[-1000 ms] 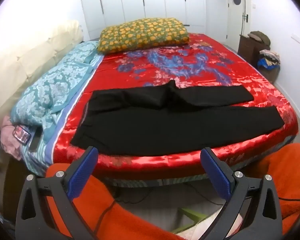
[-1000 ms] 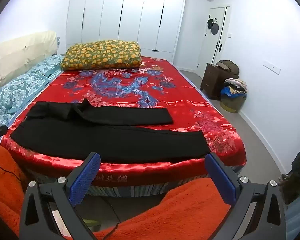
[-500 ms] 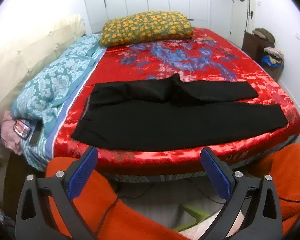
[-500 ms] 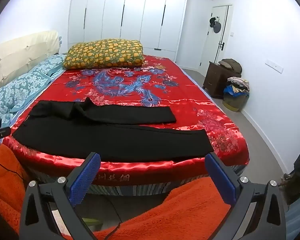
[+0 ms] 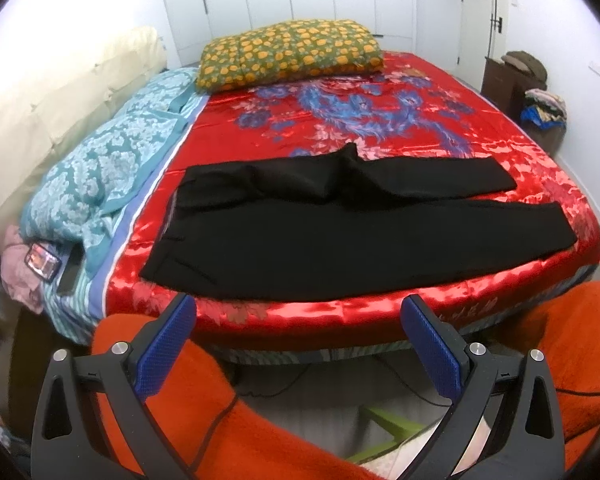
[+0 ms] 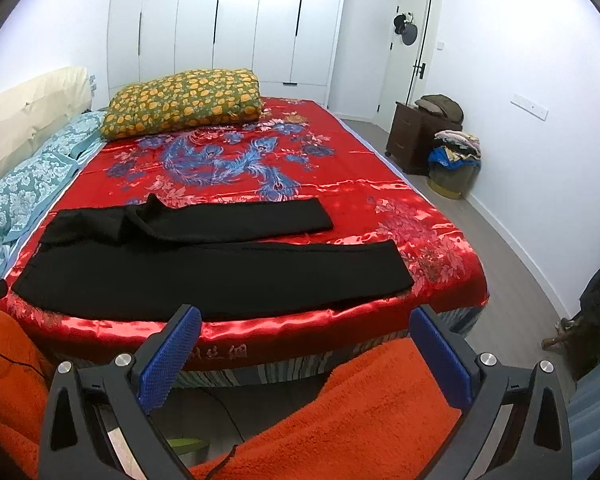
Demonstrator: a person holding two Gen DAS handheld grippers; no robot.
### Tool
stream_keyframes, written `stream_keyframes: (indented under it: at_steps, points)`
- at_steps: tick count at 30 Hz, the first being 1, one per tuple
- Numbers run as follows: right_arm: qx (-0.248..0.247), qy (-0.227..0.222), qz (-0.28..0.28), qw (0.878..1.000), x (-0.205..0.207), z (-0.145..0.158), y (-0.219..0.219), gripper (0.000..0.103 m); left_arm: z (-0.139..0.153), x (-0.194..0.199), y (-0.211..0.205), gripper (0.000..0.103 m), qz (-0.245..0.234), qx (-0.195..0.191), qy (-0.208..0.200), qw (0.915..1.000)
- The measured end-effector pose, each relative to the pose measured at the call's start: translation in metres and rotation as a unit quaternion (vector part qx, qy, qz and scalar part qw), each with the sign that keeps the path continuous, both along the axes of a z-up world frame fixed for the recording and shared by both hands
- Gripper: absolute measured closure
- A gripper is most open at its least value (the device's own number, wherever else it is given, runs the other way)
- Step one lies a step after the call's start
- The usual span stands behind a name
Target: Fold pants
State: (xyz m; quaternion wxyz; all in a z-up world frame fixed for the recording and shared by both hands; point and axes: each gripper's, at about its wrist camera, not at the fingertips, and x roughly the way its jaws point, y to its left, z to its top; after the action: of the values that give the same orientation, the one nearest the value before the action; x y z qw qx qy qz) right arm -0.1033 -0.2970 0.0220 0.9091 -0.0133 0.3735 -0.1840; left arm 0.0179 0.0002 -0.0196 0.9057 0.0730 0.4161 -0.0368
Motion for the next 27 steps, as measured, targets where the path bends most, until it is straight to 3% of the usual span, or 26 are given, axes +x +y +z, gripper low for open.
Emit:
stream_keyframes:
  at_steps: [27]
  points:
    - [-0.005,0.005,0.031,0.999,-0.001,-0.001,0.019,0.0,0.003,-0.005,0.004,0.001,0.001,-0.001,-0.006,1.0]
